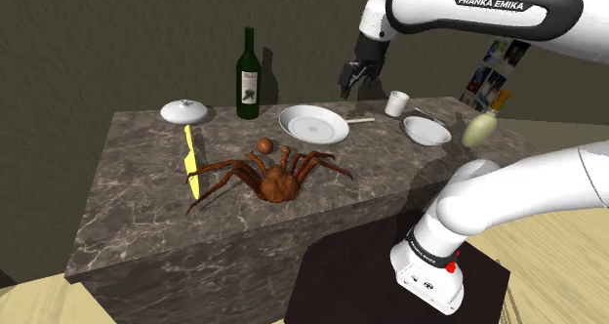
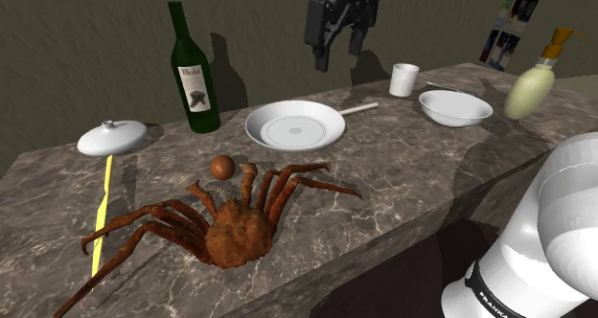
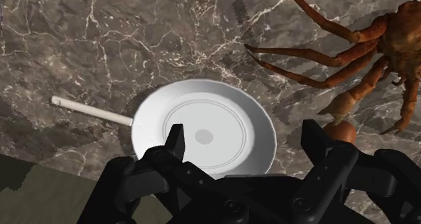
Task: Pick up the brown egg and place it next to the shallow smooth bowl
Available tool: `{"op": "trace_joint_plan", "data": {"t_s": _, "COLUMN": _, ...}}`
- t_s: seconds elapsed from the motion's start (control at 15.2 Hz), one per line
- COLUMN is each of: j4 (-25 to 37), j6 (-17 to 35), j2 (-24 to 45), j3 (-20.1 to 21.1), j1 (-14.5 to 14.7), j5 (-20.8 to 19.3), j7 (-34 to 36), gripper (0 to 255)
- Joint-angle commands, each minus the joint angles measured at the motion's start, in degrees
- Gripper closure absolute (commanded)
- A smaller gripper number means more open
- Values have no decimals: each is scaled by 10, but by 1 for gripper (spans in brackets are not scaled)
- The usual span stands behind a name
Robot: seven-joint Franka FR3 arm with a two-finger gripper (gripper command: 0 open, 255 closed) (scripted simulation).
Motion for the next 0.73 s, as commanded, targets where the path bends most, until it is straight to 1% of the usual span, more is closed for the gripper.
{"op": "trace_joint_plan", "data": {"t_s": 0.0, "j4": 4, "j6": 26, "j2": 35, "j3": 13, "j1": 3, "j5": 5, "j7": 16, "gripper": 0}}
{"op": "trace_joint_plan", "data": {"t_s": 0.33, "j4": 24, "j6": 79, "j2": 124, "j3": 46, "j1": 10, "j5": 13, "j7": 58, "gripper": 0}}
{"op": "trace_joint_plan", "data": {"t_s": 0.66, "j4": 62, "j6": 125, "j2": 221, "j3": 77, "j1": 16, "j5": 10, "j7": 102, "gripper": 0}}
